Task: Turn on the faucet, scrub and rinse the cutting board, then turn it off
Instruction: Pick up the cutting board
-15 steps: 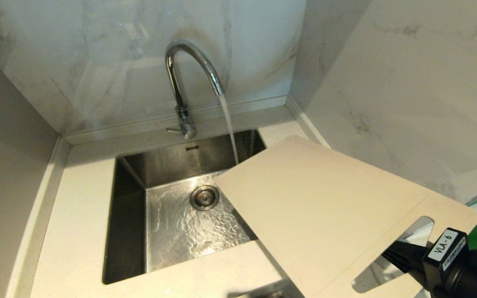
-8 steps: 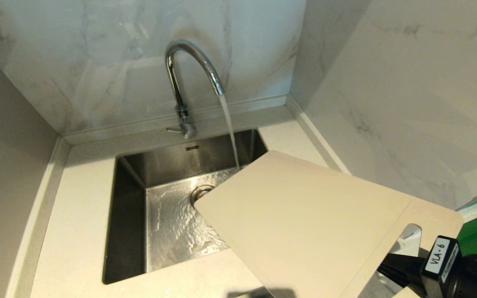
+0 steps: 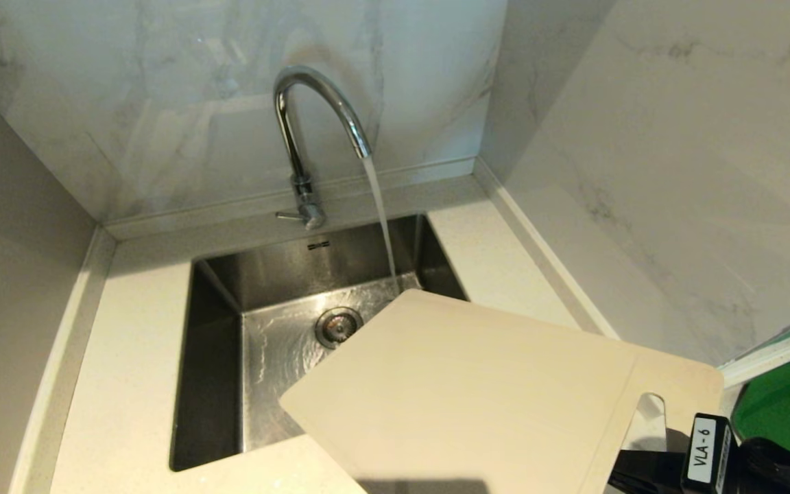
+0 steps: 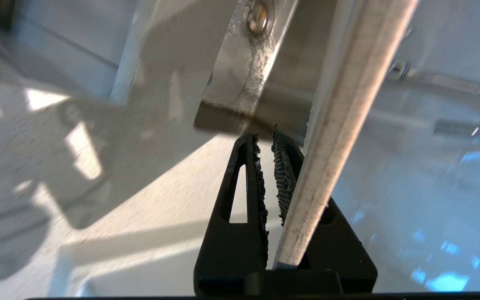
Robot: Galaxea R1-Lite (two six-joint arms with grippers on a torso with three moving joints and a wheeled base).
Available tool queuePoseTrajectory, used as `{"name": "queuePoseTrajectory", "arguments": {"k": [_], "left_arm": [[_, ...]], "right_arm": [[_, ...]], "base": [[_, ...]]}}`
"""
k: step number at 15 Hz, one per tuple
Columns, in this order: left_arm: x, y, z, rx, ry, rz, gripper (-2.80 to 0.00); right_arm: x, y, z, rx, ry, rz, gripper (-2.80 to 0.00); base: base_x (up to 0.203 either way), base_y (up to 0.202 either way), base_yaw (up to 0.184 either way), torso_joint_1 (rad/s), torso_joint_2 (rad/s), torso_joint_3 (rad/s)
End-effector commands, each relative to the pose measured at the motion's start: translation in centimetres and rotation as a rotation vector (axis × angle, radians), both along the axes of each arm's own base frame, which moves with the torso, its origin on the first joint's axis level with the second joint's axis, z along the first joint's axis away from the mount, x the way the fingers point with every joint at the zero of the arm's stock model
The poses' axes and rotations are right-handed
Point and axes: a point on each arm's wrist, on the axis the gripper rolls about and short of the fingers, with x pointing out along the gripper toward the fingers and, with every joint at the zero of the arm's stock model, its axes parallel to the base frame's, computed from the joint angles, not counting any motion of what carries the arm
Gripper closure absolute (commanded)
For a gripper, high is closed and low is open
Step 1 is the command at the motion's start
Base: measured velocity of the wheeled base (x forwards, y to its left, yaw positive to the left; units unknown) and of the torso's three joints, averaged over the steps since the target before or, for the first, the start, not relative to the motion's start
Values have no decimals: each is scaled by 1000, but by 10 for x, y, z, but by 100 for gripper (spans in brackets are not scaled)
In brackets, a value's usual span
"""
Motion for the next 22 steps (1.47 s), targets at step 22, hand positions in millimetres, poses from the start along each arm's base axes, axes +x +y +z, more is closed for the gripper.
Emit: {"name": "queuePoseTrajectory", "arguments": {"k": [22], "left_arm": [[0,0,0,0,-3,-1,0]], "right_arm": [[77,39,37,-458,-53,296,0]], "base": [[0,0,0,0,0,0]]}}
